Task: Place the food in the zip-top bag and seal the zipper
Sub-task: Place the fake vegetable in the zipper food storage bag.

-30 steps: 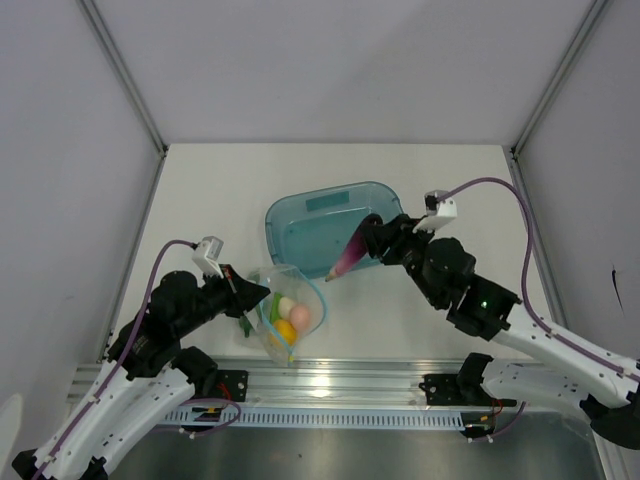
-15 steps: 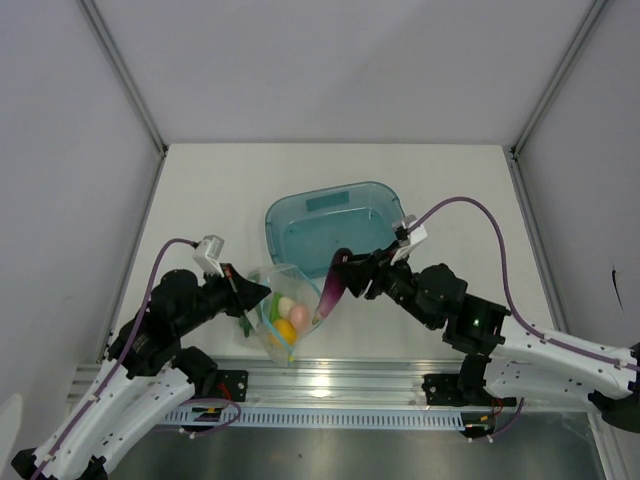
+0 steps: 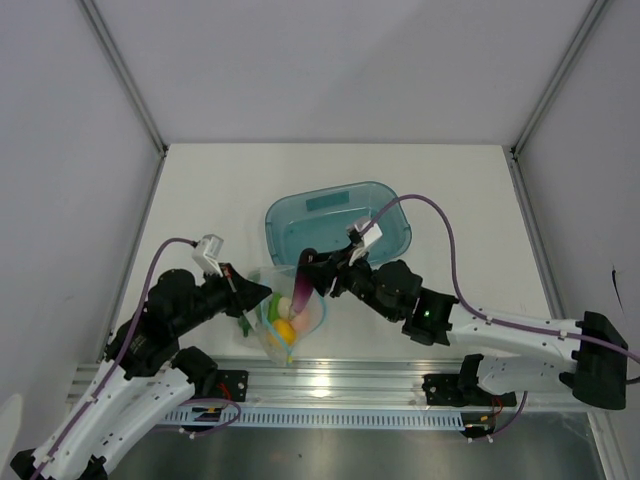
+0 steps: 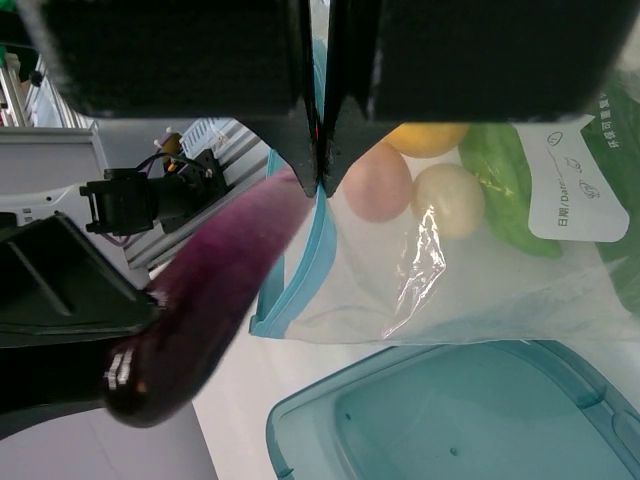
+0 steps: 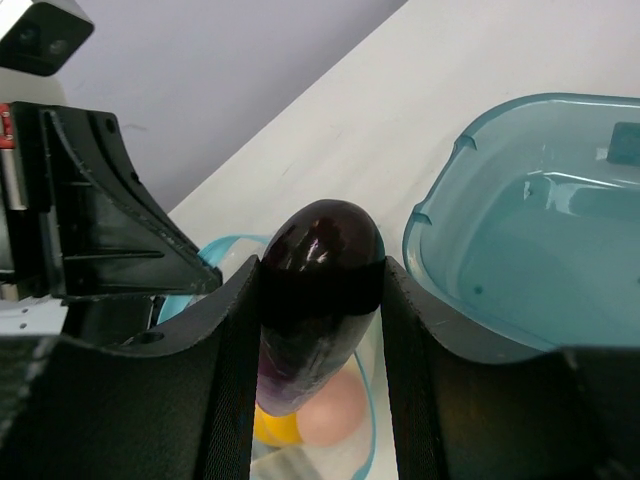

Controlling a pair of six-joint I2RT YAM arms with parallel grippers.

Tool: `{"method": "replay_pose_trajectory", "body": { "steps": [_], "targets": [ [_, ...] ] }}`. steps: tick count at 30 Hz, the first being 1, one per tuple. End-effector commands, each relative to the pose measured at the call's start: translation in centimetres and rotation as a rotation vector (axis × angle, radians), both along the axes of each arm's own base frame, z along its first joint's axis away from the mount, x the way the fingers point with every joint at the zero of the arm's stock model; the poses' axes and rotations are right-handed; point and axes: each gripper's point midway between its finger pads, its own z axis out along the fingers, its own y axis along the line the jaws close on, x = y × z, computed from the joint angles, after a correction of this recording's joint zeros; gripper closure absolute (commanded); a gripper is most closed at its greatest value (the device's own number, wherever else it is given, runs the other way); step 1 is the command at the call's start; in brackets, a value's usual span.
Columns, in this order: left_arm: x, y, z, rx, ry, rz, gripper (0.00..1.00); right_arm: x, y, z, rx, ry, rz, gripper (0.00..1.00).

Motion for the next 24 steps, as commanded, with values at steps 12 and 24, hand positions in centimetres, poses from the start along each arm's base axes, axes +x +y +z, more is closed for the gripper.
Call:
{"method": "replay_pose_trajectory", "body": {
  "steps": [12, 24],
  "targets": [
    [-0.3, -0.8, 3.9, -0.089, -0.038, -0.028, 0.99, 2.4, 1.8, 0.9, 0.176, -0.056, -0.119, 1.00],
    [-0.2, -0.5, 4.3, -0.096, -0.049, -0.011, 0.99, 1.2, 3.7, -2.5, 0.086, 0.038, -0.030, 0.42]
  ]
}}
